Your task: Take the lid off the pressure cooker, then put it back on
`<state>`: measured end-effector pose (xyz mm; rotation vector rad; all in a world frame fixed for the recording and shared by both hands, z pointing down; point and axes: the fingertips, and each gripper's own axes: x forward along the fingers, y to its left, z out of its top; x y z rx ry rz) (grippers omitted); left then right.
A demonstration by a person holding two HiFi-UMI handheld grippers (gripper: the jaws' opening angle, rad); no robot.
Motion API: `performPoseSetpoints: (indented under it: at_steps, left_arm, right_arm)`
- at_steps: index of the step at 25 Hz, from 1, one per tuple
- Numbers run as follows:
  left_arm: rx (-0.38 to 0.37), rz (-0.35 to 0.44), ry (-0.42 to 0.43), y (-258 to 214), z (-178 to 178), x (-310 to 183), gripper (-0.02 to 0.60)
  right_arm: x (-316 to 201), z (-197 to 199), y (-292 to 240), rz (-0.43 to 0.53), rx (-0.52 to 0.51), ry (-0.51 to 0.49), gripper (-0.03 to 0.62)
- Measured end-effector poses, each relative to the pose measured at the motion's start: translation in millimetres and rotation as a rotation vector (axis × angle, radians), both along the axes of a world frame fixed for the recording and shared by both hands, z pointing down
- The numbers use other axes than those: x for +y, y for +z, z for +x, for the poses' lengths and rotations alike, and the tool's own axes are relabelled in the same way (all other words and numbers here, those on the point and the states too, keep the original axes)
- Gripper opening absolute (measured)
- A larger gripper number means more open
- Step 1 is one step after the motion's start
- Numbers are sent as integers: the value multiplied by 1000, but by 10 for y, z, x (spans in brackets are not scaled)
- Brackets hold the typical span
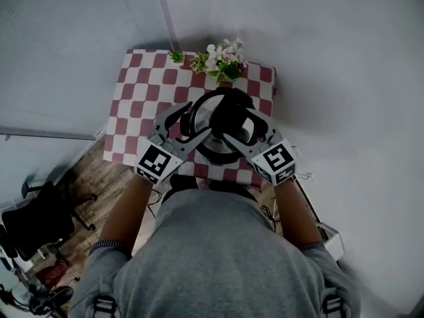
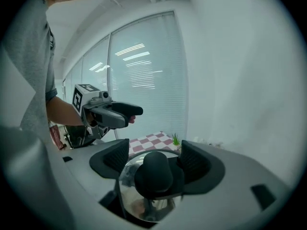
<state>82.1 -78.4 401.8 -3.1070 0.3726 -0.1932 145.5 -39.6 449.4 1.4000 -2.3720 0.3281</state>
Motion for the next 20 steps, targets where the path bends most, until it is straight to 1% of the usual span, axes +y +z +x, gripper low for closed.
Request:
performPoseSetpoints:
  at_steps: [3,6,9,12,14,16,20]
  left_arm:
    - [-60,-11,176,120,132,-45,324]
    - [-158,-13,350,291,235,-27,324]
    - [-265,35,523,481,312,49,324]
    - [-336,97,667,592,367,139,324]
    - [-376,139,738,646,389,189,324]
    - [-401,170,781,686,423,210,324]
    - [-450,169,840,757,490,243,324]
  right_arm:
    - [-21,3,80,-61,21,51,354]
    - [-59,-6,166,-115,60,90,356]
    - [-100,-22,260,-170,108,130,360]
    - [-96,-53,366,-236,138,153,362]
    - [-77,-71,430,-272,157,159,362]
    - [-61,-73,476,-296,177,163,362]
    - [-28,-80,551,-336,192,150,362]
